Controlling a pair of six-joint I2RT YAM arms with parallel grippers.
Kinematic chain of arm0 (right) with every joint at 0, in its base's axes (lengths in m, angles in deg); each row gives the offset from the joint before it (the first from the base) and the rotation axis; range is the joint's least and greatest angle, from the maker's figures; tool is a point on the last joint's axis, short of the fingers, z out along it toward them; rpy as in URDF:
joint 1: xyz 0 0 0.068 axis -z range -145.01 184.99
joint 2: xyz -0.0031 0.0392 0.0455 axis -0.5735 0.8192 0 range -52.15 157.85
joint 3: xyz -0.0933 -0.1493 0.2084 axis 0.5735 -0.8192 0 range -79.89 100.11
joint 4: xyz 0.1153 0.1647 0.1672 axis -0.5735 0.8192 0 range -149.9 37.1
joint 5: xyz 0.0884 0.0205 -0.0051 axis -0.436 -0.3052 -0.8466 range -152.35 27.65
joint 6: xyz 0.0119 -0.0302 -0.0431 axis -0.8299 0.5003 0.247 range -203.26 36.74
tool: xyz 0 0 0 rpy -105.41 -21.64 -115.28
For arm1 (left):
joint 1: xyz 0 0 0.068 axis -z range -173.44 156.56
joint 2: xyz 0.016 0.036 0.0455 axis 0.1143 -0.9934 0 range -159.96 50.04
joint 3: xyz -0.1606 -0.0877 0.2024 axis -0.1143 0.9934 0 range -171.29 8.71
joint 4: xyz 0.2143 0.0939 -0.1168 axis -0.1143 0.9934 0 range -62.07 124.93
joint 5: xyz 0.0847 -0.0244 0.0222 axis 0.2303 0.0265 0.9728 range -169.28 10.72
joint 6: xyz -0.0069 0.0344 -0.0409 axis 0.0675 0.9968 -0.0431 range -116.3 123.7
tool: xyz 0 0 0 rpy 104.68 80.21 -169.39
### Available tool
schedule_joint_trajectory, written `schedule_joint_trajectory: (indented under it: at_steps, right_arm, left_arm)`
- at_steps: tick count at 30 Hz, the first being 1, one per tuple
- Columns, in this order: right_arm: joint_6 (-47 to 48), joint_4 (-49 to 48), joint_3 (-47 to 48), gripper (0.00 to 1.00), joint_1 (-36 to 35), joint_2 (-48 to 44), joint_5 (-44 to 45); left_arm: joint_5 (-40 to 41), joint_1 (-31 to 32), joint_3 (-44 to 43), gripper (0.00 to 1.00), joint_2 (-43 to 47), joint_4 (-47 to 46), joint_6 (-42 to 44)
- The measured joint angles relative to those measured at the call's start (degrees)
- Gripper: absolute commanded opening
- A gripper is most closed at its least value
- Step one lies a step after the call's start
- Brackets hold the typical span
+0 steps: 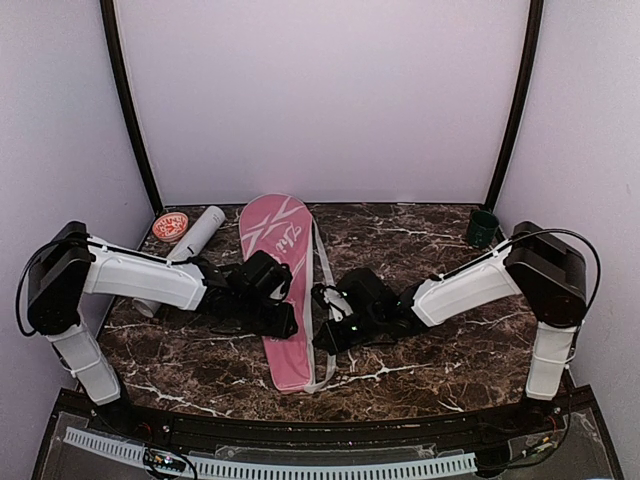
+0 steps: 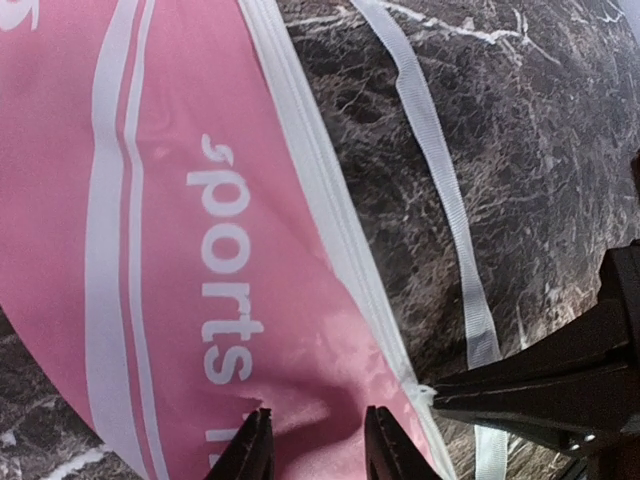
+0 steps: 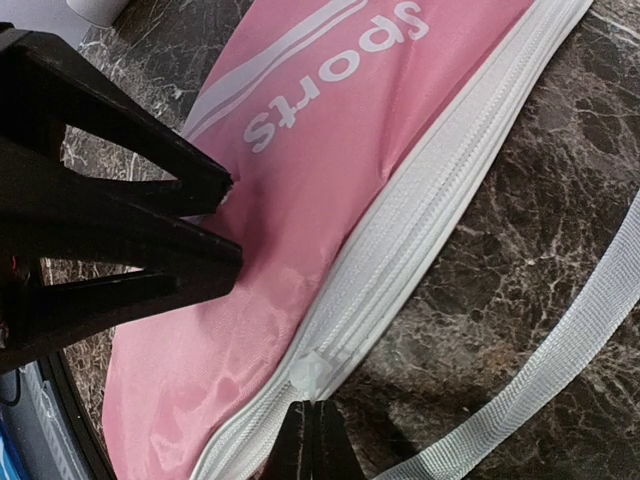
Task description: Pack up the badminton gear
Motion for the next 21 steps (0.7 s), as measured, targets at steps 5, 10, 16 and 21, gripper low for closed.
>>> schedule_joint_trajectory:
  at_steps: [5,10,16,21]
  right_arm:
    - [0.00,-0.02,-0.15,0.00,-0.02,-0.02,-0.50]
    - [-0.24,-0.42,-1.62,0.00,-0.63,-0.61,-0.46]
    - [-1.14,-0.44,-3.87,0.00,-2.89,-2.36,0.02]
    - [-1.81,-0.85,-5.99,0.00,-4.13,-3.63,0.20]
  left_arm:
    - [0.33,0.09,-2.10,0.27,-3.72,-2.45,-2.16]
    - [1.20,0.31,-2.78,0.23,-4.87,-3.21,-4.63]
    - [1.57,0.15,-3.02,0.22,-5.14,-3.08,-5.86]
    - [0.20,-0.70,-4.09,0.20,-5.88,-2.29,-5.95]
